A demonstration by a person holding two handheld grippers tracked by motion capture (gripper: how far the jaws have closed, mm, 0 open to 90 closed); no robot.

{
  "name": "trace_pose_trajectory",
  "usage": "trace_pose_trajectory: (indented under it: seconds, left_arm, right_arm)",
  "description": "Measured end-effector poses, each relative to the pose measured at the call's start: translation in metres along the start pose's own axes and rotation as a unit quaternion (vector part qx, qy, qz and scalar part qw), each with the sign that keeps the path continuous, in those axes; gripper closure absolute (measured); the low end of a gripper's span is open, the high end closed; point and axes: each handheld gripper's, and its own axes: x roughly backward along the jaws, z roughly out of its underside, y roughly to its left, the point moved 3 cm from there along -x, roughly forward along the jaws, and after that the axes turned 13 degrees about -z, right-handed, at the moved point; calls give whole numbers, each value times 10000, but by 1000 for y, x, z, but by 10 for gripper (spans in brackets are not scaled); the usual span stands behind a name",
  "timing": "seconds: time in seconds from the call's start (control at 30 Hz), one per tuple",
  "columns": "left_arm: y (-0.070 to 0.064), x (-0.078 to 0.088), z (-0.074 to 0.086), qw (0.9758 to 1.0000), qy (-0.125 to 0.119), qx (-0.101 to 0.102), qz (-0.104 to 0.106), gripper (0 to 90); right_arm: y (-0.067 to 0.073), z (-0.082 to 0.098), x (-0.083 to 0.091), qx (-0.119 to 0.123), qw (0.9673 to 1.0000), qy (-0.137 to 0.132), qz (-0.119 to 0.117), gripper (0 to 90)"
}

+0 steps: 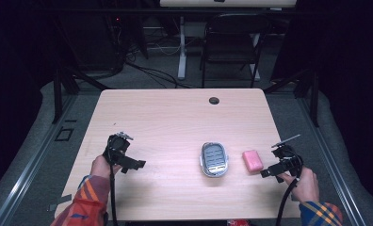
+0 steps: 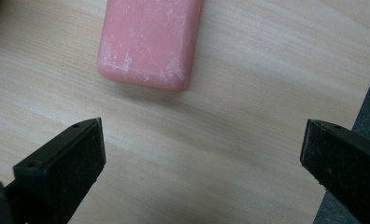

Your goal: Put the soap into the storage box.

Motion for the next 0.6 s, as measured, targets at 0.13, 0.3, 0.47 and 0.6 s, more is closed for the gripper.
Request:
trace_pose_trajectory:
  seconds: [0.13, 0.3, 0.47, 0.6]
  left_arm:
    - [1, 0, 0, 10000, 5, -4, 6, 0]
    - [0, 0, 0, 10000, -8, -3, 9, 0]
    - [0, 0, 0, 10000, -5, 2, 5, 0]
    - [0, 0, 0, 10000, -18, 2, 1, 0]
  right_arm:
    - [0, -1, 0, 33, 10000, 20, 8, 0]
    - [3, -3, -1, 54, 10000, 31, -3, 1]
    - [7, -5, 0, 66, 10000, -55, 10, 1]
    - [8, -7, 3, 174, 9998, 106, 21, 1]
